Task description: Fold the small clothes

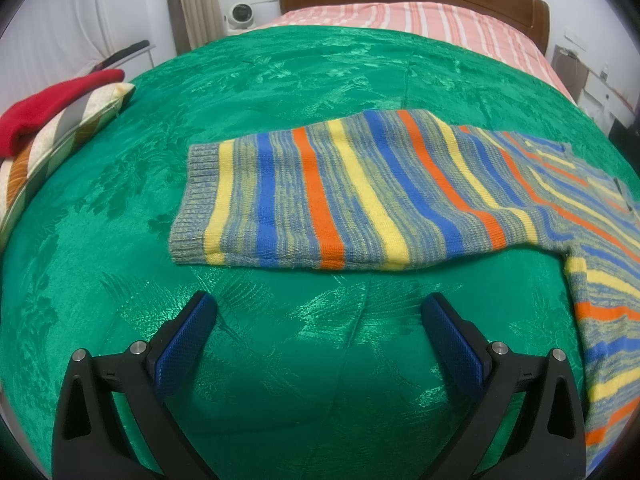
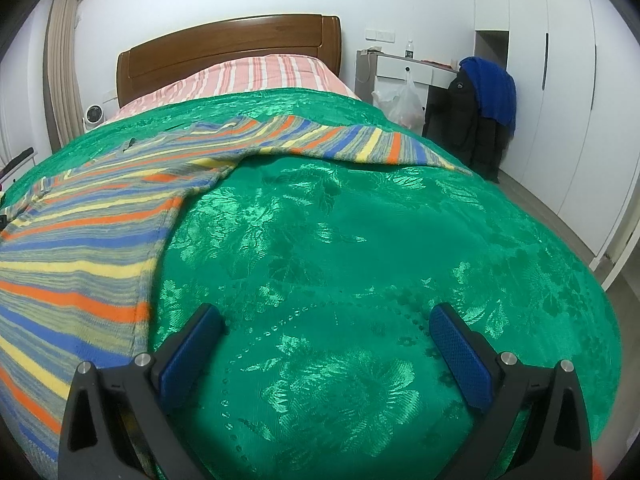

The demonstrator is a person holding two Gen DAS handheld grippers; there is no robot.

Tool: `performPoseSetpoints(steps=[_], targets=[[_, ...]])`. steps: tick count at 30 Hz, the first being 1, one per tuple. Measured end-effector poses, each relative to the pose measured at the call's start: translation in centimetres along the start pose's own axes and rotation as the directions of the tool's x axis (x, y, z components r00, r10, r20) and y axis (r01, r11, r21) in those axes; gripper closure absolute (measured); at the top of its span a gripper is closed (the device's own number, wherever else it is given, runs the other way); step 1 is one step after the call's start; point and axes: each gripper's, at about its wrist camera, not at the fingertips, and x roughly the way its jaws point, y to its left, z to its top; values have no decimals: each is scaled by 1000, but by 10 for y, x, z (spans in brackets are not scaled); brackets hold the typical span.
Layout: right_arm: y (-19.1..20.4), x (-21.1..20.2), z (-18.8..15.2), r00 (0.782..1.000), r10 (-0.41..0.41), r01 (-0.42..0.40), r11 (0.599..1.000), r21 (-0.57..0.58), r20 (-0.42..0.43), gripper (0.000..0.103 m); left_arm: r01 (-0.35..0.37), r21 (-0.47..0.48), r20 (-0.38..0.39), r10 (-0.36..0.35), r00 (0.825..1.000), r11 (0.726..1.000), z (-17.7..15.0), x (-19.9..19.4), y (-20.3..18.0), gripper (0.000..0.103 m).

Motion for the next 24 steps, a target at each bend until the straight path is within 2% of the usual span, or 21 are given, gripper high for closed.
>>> performPoseSetpoints(steps=[15,19,24], targets=[[0,0,-1,1000,3,-3,1000,1,0,0,4,1,-2,-4,1000,1000,1,1,-1,0],[-1,0,0,1000,16,-16,1000,9,1,0,33,-38,-42,-35,999,999,5,4,4,0],[-7,1,5,998,52,-52,998,26,-16,0,98,0,-136,-97,986,995,-6,-16,7,1]])
